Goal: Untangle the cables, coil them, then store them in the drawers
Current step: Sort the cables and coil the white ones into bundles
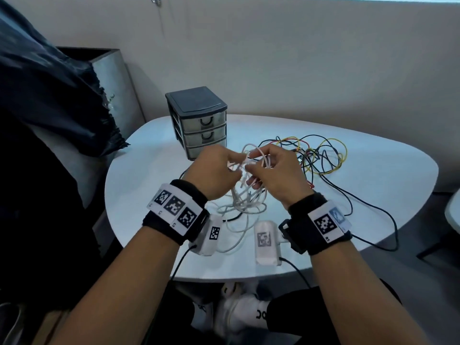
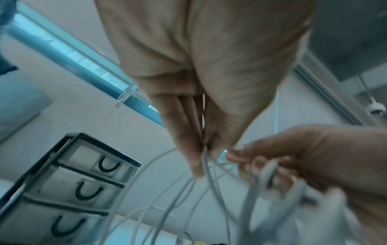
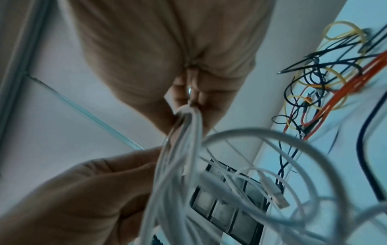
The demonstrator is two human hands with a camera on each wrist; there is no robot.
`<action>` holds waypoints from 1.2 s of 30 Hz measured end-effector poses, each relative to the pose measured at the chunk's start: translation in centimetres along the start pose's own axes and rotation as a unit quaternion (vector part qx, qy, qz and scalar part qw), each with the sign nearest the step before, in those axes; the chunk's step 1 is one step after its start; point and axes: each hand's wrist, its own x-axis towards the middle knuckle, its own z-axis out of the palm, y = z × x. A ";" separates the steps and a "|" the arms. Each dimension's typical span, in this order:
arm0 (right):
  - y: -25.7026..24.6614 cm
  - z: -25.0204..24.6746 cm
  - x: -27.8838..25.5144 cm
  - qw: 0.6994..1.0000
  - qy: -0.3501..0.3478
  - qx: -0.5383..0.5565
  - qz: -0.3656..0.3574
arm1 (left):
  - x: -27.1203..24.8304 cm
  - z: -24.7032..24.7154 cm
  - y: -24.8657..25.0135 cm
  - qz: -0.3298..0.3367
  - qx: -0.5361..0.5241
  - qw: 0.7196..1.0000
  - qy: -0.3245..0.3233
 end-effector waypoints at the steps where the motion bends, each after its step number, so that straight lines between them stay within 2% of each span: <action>1: 0.0 -0.1 0.4 0.999 0.027 0.016 0.005 | 0.3 0.0 0.0 -0.004 0.009 0.999 0.039; 3: -0.1 -0.1 0.9 0.997 0.072 0.039 0.010 | 0.8 0.2 -0.3 -0.012 0.004 0.995 0.100; 6: -0.4 0.4 1.7 0.993 0.106 0.044 0.011 | 1.3 0.7 -0.7 0.003 -0.014 0.989 0.148; 10: -0.5 0.8 2.8 0.988 0.143 0.056 0.026 | 1.2 1.1 -0.5 0.011 -0.023 0.988 0.155; 12: -0.2 0.3 3.4 0.981 0.169 0.082 0.040 | 0.9 0.8 -0.6 -0.017 -0.098 0.978 0.181; 13: 0.1 0.0 3.6 0.976 0.186 0.104 0.053 | 0.8 0.4 -0.8 -0.036 -0.162 0.963 0.214; 15: 0.8 -0.9 4.1 0.959 0.217 0.156 0.090 | 0.6 -0.7 -1.9 -0.086 -0.279 0.910 0.295; 17: 1.6 -1.9 4.4 0.943 0.228 0.206 0.124 | 0.6 -1.7 -3.5 -0.129 -0.343 0.870 0.329; 19: 2.0 -2.6 4.6 0.937 0.227 0.221 0.145 | 0.6 -2.1 -4.9 -0.149 -0.354 0.864 0.326; 23: 2.8 -3.0 4.7 0.949 0.242 0.147 0.137 | 0.9 -1.8 -6.9 -0.166 -0.342 0.863 0.333; 24: 3.1 -3.2 4.8 0.950 0.252 0.131 0.132 | 1.1 -2.0 -7.4 -0.176 -0.348 0.852 0.350; 26: 3.8 -4.0 5.2 0.944 0.284 0.114 0.121 | 1.4 -2.8 -9.0 -0.210 -0.374 0.813 0.394; 28: 4.5 -5.3 5.4 0.933 0.319 0.109 0.122 | 1.5 -3.9 -11.0 -0.247 -0.404 0.779 0.411; 29: 4.7 -5.9 5.4 0.929 0.329 0.115 0.128 | 1.4 -4.1 -12.1 -0.258 -0.408 0.779 0.401; 33: 5.0 -7.3 5.7 0.909 0.363 0.151 0.137 | 1.8 -3.5 -14.3 -0.273 -0.319 0.843 0.337; 34: 5.0 -7.5 5.7 0.902 0.377 0.161 0.136 | 2.1 -3.4 -14.8 -0.275 -0.312 0.843 0.341; 36: 5.0 -7.9 5.8 0.894 0.393 0.170 0.132 | 2.4 -3.3 -16.0 -0.296 -0.318 0.827 0.358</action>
